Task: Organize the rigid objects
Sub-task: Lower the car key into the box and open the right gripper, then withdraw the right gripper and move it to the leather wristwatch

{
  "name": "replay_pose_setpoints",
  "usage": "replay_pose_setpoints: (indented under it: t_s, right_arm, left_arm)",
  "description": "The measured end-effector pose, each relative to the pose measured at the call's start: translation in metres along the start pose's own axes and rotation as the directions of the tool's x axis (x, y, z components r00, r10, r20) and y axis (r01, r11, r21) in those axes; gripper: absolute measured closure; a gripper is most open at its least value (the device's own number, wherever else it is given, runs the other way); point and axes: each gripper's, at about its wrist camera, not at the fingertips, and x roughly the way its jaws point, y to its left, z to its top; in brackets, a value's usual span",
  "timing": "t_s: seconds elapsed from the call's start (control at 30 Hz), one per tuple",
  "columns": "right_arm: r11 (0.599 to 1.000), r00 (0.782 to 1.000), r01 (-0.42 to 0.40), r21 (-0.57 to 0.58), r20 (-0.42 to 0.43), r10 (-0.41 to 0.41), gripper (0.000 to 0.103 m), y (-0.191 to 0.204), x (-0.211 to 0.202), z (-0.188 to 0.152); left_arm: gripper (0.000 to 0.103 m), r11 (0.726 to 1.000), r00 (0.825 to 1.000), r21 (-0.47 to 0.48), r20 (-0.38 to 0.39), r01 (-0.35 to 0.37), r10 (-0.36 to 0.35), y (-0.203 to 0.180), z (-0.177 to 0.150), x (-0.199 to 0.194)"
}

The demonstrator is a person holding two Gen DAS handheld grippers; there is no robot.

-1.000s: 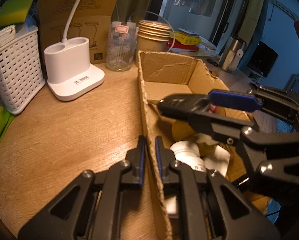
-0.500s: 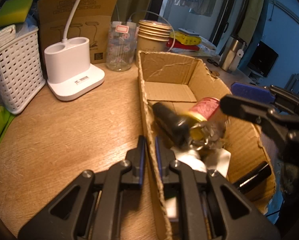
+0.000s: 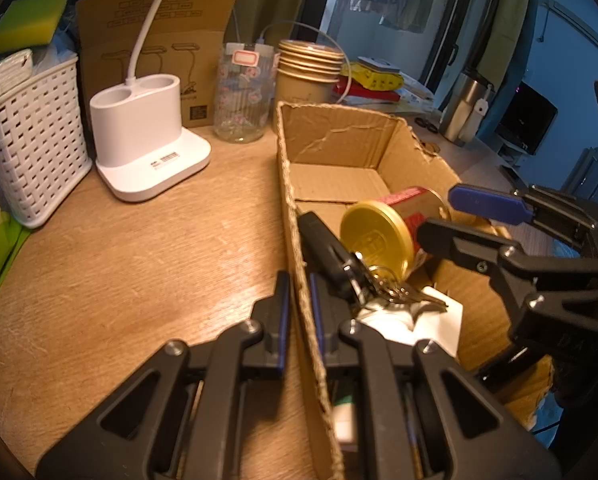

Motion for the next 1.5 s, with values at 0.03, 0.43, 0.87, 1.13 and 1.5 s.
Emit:
replay_pose_setpoints:
  t_s: [0.03, 0.43, 0.87, 1.13, 1.5]
  right_arm:
    - [1.000, 1.000, 0.004, 0.007, 0.004, -0.004, 0.053, -0.002, -0.001, 0.000]
    - [0.986, 0.995, 0.067, 0.153, 0.061, -0.077, 0.045, -0.050, -0.019, -0.002]
    - [0.959, 0.988, 0.142, 0.244, 0.029, -0.153, 0.037, -0.101, 0.003, -0.014]
    - [0.965, 0.983, 0.181, 0.190, 0.001, -0.184, 0.033, -0.115, 0.027, -0.011]
    - [0.975, 0.980, 0.197, 0.106, -0.047, -0.193, 0.033, -0.130, 0.059, -0.002]
  left_arm:
    - [0.092, 1.000, 1.000, 0.001, 0.004, -0.001, 0.001, -0.001, 0.000, -0.001]
    - [0.092, 1.000, 1.000, 0.009, 0.030, -0.007, 0.007, -0.004, -0.003, -0.012]
    - [0.092, 1.000, 1.000, 0.009, 0.023, -0.003, 0.002, -0.004, -0.003, -0.011]
    - [0.092, 1.000, 1.000, 0.002, 0.013, 0.003, -0.003, -0.003, -0.003, -0.008]
    - [0.092, 1.000, 1.000, -0.004, 0.011, 0.008, -0.008, -0.001, -0.002, -0.006]
